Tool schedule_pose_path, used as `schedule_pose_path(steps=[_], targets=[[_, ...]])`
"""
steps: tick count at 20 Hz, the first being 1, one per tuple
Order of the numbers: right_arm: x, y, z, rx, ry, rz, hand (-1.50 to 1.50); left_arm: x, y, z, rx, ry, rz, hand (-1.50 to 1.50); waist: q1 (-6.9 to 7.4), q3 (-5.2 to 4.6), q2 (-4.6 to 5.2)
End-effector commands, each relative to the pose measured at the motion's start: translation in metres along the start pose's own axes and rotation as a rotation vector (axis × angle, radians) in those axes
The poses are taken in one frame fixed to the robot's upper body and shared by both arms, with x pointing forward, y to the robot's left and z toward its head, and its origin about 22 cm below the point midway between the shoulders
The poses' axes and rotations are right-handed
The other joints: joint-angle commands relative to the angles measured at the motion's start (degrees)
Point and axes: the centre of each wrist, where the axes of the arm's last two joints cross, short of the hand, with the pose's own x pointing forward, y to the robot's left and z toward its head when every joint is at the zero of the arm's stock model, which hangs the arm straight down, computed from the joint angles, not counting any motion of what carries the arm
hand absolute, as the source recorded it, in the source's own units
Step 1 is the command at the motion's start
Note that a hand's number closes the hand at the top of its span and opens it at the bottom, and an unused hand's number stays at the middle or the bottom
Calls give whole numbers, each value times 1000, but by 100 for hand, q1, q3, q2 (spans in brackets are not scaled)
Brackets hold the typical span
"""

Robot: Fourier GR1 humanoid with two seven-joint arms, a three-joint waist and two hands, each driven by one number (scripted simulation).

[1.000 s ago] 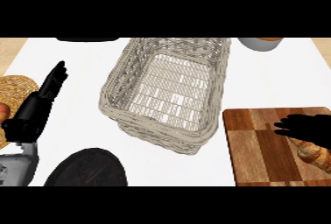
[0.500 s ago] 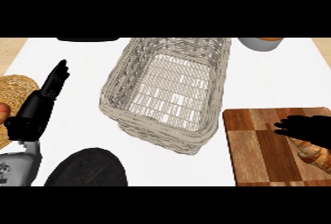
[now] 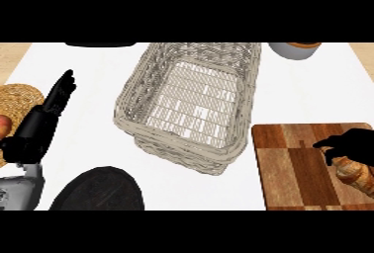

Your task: Pick the croissant from the cutting board and place it in the basket

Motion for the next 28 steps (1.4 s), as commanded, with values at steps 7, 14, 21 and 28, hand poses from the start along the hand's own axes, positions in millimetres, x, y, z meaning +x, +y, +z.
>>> schedule_pose_path(steps=[7,14,21,28], targets=[[8,14,-29,-58,-87,49,150,-1,17,-5,-9,-12,6,0,-11,55,43],[-22,21,-5,-271,532,-314,150,-6,5,-4,34,20,-2,0,-311,50,0],[-14,-27,-8,-681,880,-486,150,-8,3,5,20,38,2,0,-209,44,-45],[21,-106,5,-1237,583,-679,150,-4,1,0,24,28,-4,0,-279,49,-74]])
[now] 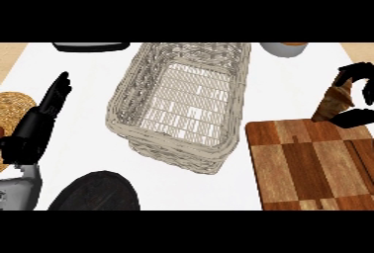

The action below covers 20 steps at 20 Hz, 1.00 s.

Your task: Pick the croissant from the cutting board and place it in the basket

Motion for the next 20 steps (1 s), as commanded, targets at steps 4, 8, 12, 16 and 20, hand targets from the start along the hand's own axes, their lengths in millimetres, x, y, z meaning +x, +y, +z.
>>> schedule_pose_path(steps=[4,8,12,16,20], targets=[[104,-77,-1,-173,-199,-298,150,7,11,-8,-8,13,2,0,47,-2,1],[148,-120,11,-173,-266,-325,150,5,9,-19,-1,-24,-2,0,94,2,59],[218,-136,12,-99,-286,-379,150,13,3,-18,-31,-16,9,0,233,2,68],[271,-156,22,-20,-296,-360,150,0,-5,-21,-41,-15,3,0,221,0,75],[317,-142,8,12,-270,-346,150,1,-6,-20,-43,-28,7,0,276,3,106]])
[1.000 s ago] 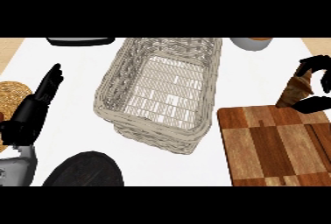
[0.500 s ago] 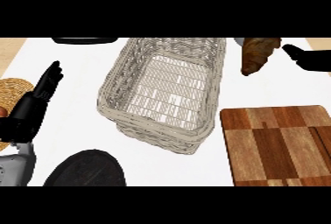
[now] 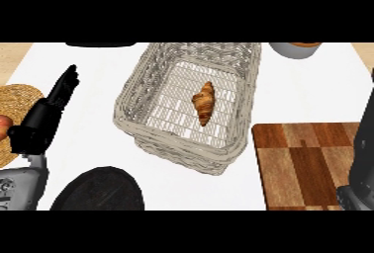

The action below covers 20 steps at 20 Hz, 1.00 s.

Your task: Pick the croissant from the cutting board and place it in the basket

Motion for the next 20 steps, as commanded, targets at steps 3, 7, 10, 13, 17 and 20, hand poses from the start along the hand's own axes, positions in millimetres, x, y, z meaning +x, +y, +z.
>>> schedule_pose_path(steps=[3,7,10,13,17,20], targets=[[57,40,-27,67,63,-3,150,1,-8,-3,-4,-14,3,0,66,1,37],[56,52,-35,165,95,-11,150,1,-19,-4,18,-7,2,0,-5,6,24],[61,59,-59,209,131,44,150,-3,-9,-2,-5,-9,-9,0,38,4,43],[82,80,-44,275,178,33,150,-6,-7,12,-7,0,3,0,14,6,8],[68,98,-56,295,239,203,150,1,-5,8,-9,-1,-3,0,31,6,15],[64,101,-53,305,263,340,150,-4,4,6,12,9,3,0,-39,6,2]])
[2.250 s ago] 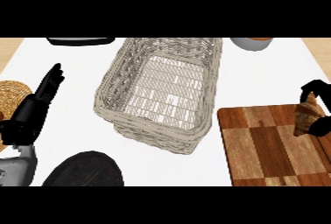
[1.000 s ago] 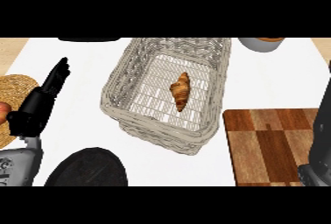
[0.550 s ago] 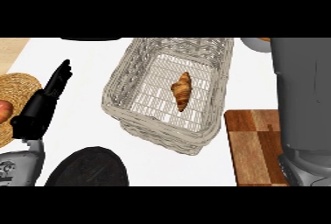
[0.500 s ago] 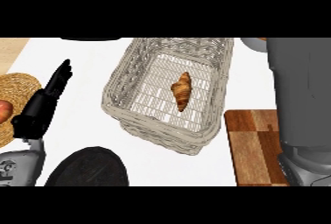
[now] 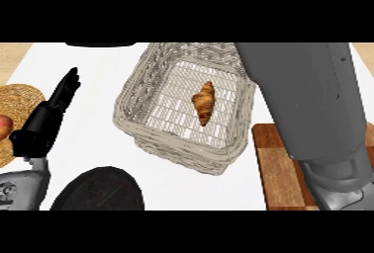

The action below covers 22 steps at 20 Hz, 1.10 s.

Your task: Pick the croissant from the cutting board and place it in the basket

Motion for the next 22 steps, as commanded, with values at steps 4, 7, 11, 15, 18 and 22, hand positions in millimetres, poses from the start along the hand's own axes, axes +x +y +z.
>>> schedule_pose_path(steps=[4,7,11,15,18,22], targets=[[-4,11,-16,39,97,270,150,11,-12,-9,0,-4,-12,0,-12,2,14],[2,13,-7,112,82,301,150,1,-1,-6,12,4,0,0,-45,3,-8],[-8,21,-20,187,77,180,-150,-2,9,7,3,-4,-8,0,6,3,2],[-5,21,-14,197,45,99,-150,1,16,2,20,-3,2,0,-15,4,-3],[-4,21,-3,87,2,-15,-150,7,0,2,12,4,5,0,-25,7,-11],[-14,-2,-11,-47,23,-282,-150,2,-5,-11,9,2,-8,0,-44,5,28]])
